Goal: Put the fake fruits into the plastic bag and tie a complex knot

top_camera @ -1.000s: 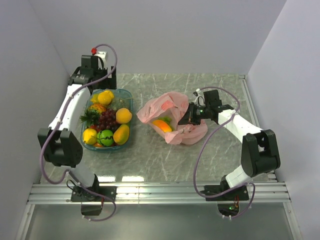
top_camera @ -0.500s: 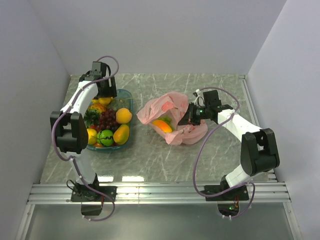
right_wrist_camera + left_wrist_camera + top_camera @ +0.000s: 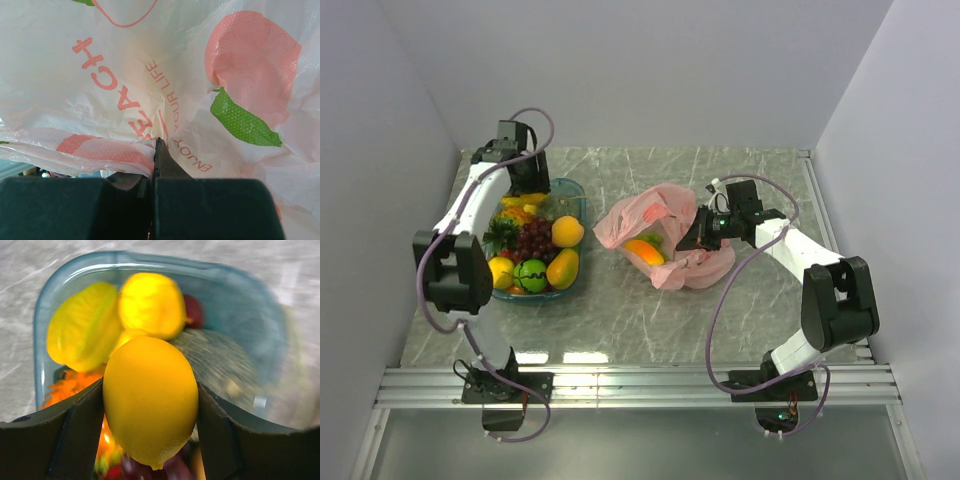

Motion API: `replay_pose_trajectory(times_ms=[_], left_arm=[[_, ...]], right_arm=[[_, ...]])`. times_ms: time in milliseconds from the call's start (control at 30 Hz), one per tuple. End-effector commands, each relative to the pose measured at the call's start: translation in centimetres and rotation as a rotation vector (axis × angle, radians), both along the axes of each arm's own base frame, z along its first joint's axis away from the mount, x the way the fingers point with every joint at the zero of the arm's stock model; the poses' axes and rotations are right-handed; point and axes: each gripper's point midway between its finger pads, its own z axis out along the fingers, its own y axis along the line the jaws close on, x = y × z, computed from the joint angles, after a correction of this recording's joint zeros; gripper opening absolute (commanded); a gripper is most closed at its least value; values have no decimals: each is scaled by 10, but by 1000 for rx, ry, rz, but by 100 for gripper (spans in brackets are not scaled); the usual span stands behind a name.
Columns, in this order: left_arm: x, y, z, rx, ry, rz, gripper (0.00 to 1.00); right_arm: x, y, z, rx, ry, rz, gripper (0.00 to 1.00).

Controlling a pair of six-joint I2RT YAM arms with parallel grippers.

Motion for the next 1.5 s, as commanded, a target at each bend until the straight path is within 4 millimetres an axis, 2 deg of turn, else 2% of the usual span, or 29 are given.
replay_pose_trajectory(times_ms=[0,33,100,133,200,233,267,300,367,400,467,500,567,600,667,700,767,833,900,967,1100,1133,1200,1267,1367,1400,1433,1467], left_arm=[[-13,-24,112,-145,-276,-145,51],[-24,-53,122,-259,-301,-307,49],[-38,-76,154,-340,-398,-440,42],[-60,-96,173,-424,-439,-563,37],[-86,-119,198,-519,-490,-713,28],[-114,-141,206,-648,-471,-872,29],[-128,-149,210,-702,-468,-949,29],[-143,-161,222,-726,-512,-1041,30],[-164,-180,215,-785,-470,-1106,31],[-183,-200,210,-765,-459,-1198,31],[-195,-219,198,-687,-449,-1256,31],[-216,-243,193,-668,-435,-1348,30],[-225,-260,179,-580,-445,-1407,27],[-229,-275,167,-529,-430,-1415,25],[-226,-288,152,-466,-386,-1393,22],[-223,-302,141,-432,-346,-1408,17],[-217,-310,124,-405,-270,-1373,14],[-198,-316,98,-352,-201,-1306,11],[-177,-318,80,-298,-202,-1250,12],[-146,-315,70,-212,-261,-1159,13],[-112,-312,59,-131,-293,-1049,14],[-106,-312,57,-121,-302,-1025,18],[-102,-318,54,-142,-301,-1018,41],[-108,-325,53,-181,-291,-1056,64],[-120,-327,54,-212,-276,-1113,79],[-123,-326,56,-213,-277,-1124,81],[-125,-325,58,-219,-283,-1130,87],[-127,-320,63,-229,-288,-1129,98]], right_arm=[[11,-1,13,5,-53,-1,0],[10,-2,14,4,-57,1,0],[10,-2,14,0,-59,-1,0],[11,-3,14,-3,-62,-1,0],[10,-2,13,-2,-63,0,0],[11,-2,16,1,-68,-2,0],[11,-2,15,2,-68,-1,0],[12,-2,16,2,-67,-6,0],[12,-1,18,5,-71,-1,0],[12,-1,18,5,-69,-1,0],[13,-2,20,3,-78,1,0],[13,-2,20,1,-79,-1,0],[12,-2,21,3,-82,4,0],[12,-2,21,2,-84,3,0],[11,-1,23,2,-87,8,0],[11,-2,23,-1,-85,7,0],[10,-2,26,3,-92,9,0],[9,-2,28,10,-95,11,0],[7,-2,30,8,-98,17,0],[6,-5,31,-5,-111,15,0],[3,-7,34,-14,-129,28,0],[2,-6,34,-14,-131,33,0],[3,-6,32,-15,-126,37,0],[4,-7,30,-17,-123,33,0],[5,-8,26,-17,-113,28,0],[4,-7,24,-15,-103,28,0],[4,-6,22,-14,-99,30,0],[5,-6,22,-13,-99,26,0]])
